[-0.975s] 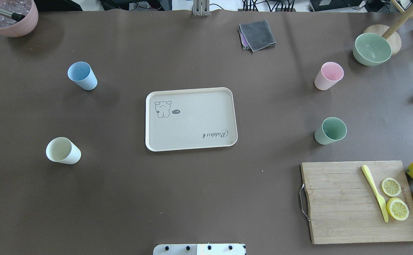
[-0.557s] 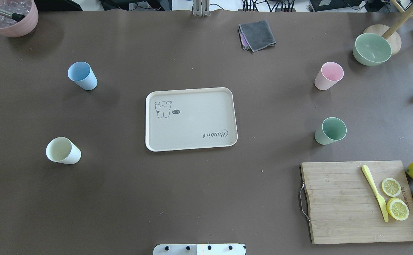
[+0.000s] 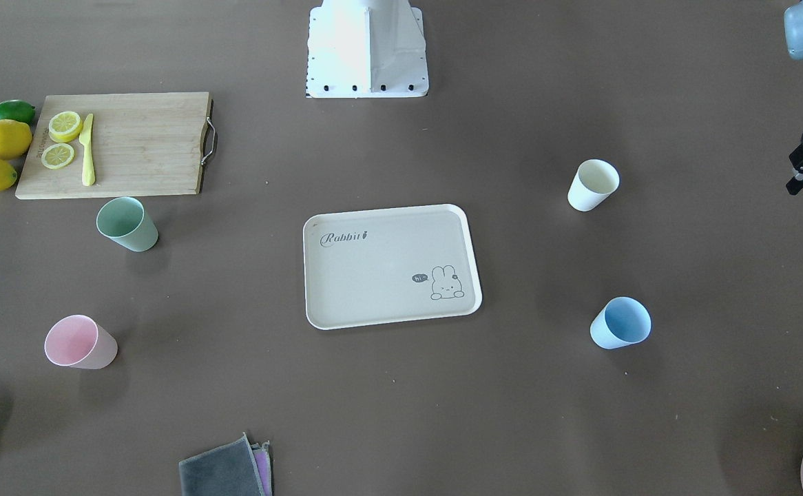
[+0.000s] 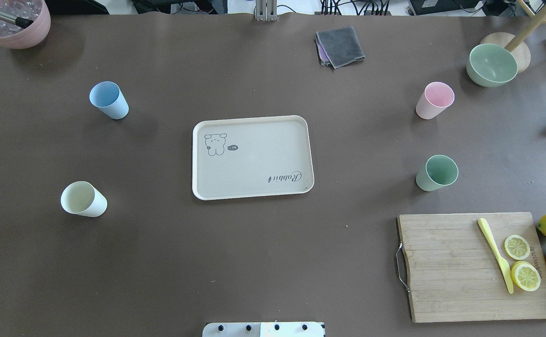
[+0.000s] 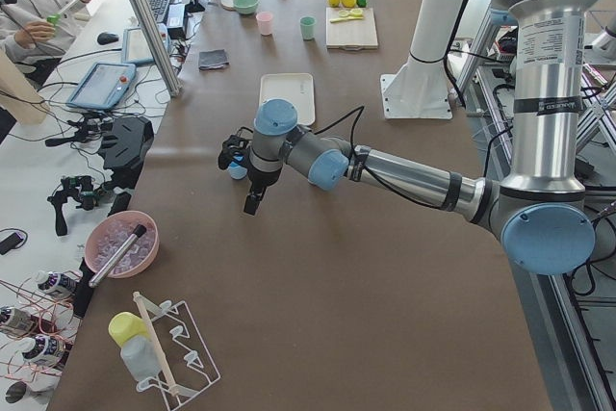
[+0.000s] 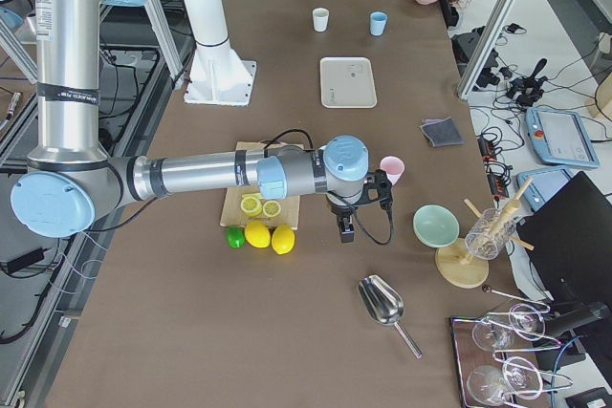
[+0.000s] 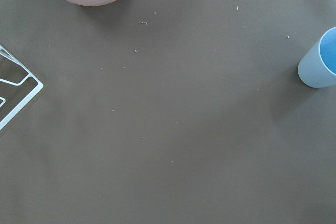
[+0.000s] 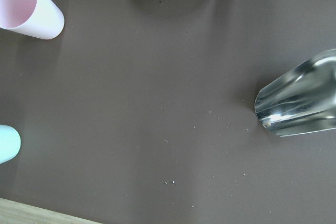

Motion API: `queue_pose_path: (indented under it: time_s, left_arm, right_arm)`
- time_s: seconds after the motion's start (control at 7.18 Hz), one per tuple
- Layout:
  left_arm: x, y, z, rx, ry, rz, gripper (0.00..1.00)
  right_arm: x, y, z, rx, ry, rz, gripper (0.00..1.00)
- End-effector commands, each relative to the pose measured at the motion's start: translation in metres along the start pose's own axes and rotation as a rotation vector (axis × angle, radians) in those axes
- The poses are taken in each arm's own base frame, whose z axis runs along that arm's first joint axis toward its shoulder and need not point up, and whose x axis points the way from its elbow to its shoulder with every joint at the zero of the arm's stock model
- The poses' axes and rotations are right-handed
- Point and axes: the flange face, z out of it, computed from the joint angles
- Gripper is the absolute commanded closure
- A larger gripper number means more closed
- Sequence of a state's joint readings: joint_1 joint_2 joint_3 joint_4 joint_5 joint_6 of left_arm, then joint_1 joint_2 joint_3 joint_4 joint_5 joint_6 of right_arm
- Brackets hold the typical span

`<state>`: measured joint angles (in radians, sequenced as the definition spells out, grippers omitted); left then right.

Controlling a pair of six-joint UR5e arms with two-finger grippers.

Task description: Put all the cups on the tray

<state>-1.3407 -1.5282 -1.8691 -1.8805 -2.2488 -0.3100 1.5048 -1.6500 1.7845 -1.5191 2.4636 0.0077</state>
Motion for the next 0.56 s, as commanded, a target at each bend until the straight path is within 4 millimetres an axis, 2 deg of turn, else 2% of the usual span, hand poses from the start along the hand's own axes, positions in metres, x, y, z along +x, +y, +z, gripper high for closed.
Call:
queue_pose_path:
  time_s: [0.0,0.28,0.42]
  left_arm:
    - [-0.004,0.011,0.001,-0.016,0.015,-0.001,0.03]
    - [-0.009,0.033,0.011,-0.078,0.098,-0.030,0.03]
    - [-0.016,0.056,0.012,-0.067,0.124,-0.010,0.02]
  right_arm:
    - [-0.007,-0.002,-0.002,0.005,-0.001,-0.014,0.00]
    - [-0.016,-0.008,0.003,-0.003,-0.009,-0.035,0.00]
    - [-0.016,-0.006,0.003,0.002,-0.020,-0.044,0.00]
